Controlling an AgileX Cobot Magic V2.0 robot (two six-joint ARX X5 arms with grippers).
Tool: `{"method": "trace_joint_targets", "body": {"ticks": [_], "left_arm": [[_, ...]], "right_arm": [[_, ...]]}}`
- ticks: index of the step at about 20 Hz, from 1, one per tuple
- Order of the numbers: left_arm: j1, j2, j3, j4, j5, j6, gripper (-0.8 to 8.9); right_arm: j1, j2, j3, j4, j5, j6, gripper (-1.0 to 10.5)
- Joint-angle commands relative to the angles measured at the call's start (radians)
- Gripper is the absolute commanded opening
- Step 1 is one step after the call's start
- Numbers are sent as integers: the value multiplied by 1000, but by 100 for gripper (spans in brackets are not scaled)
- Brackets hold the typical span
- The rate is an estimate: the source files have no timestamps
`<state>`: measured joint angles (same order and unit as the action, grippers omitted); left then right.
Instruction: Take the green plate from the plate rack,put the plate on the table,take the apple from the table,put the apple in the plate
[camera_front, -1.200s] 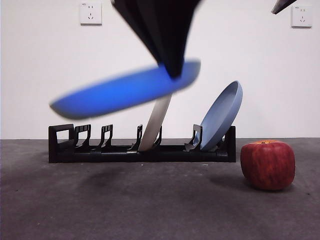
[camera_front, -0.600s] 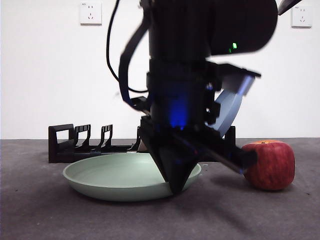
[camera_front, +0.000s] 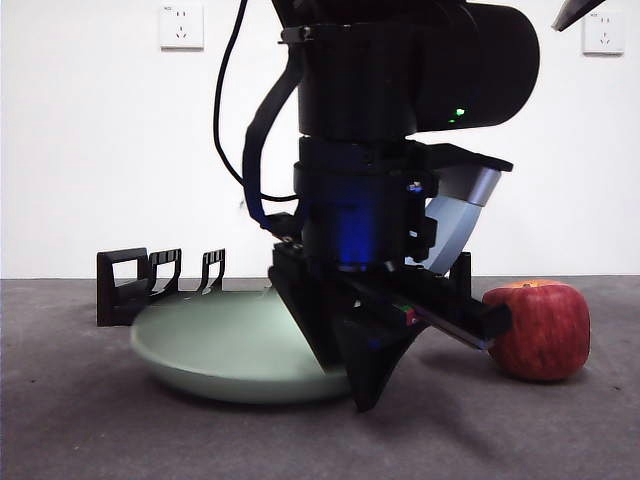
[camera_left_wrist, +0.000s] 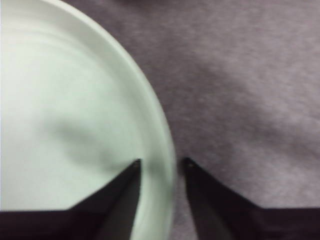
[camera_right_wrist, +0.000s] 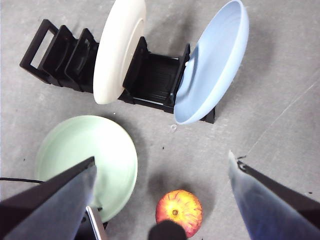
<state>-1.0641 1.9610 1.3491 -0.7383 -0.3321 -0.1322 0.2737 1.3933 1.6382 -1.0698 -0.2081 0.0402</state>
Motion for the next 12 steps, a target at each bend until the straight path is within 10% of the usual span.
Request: {"method": "trace_joint_targets", "body": {"ticks": [1, 12], "left_arm": [[7, 6, -19, -8, 18, -2, 192], [-20, -615, -18, -23, 27, -29, 192]], "right_arm": [[1, 5, 2, 3, 3, 0, 440], [1, 5, 2, -18, 17, -19, 441]]}}
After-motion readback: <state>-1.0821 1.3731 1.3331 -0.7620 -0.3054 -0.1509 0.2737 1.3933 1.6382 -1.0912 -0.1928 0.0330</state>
